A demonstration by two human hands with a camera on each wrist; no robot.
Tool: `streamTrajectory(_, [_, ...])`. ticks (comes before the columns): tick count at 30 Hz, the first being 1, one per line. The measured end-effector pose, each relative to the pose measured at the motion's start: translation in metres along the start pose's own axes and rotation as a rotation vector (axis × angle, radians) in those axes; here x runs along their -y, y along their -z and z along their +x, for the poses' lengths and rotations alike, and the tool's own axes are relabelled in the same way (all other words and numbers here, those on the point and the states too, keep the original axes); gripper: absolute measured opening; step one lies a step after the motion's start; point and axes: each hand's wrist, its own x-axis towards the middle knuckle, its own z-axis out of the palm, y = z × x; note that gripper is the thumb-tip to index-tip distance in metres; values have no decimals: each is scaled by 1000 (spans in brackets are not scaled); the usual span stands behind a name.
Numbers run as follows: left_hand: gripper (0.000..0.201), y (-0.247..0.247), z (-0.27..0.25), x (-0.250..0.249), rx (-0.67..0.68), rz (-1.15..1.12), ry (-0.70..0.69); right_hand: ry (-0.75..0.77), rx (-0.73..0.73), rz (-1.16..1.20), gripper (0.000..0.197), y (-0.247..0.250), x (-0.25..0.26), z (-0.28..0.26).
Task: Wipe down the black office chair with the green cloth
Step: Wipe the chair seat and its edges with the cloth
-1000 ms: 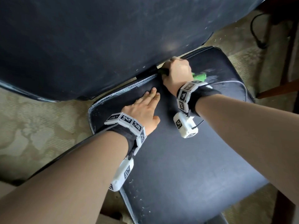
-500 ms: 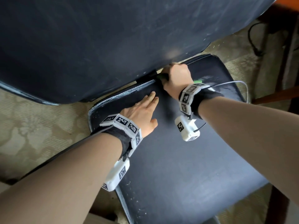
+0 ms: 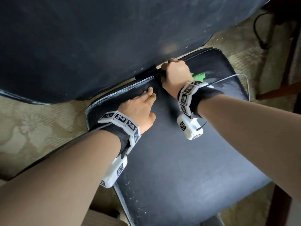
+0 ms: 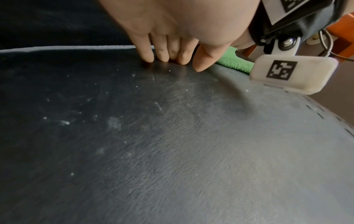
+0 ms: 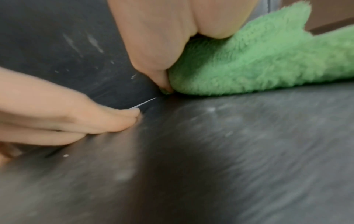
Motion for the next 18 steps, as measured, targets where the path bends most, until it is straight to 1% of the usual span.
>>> streamTrajectory(2, [66,0,-2,0,3,-16,-3,19,-3,-46,28,7,-12,7])
streamTrajectory(4, [66,-2,-1,0,-3,-32,1,-55,-30,-84,29,11,-24,13])
streamTrajectory(6, [67,-4,-1,-1,-6,-49,10,-101,-39,-93,30,8,-22,13])
streamTrajectory(7, [67,-4,-1,-1,-8,-51,12,-77,-29,-83,30,4,-14,11])
streamTrajectory(8, [67,-5,-1,-1,-14,-49,11,-21,-5,-65,29,0,-3,7])
streamTrajectory(10, [64,-5,-3,-1,-24,-39,17,119,81,-25,30,-9,20,-2])
streamTrajectory(11, [62,-4,-4,0,-24,-37,21,162,121,-18,31,-12,28,-5])
streamTrajectory(13, [66,-1,-5,3,-5,-65,5,194,137,-27,30,-11,30,-7])
streamTrajectory(14, [69,0,-6,5,8,-91,-14,179,117,-35,28,-7,25,-7])
streamTrajectory(15, [69,2,-8,7,13,-110,-26,132,92,-40,28,-3,18,-4])
streamTrajectory(16, [67,4,-11,11,0,-118,-29,61,53,-45,28,1,8,-2])
streamTrajectory(18, [61,2,-20,22,-72,-128,11,-92,-27,-59,29,7,-7,3])
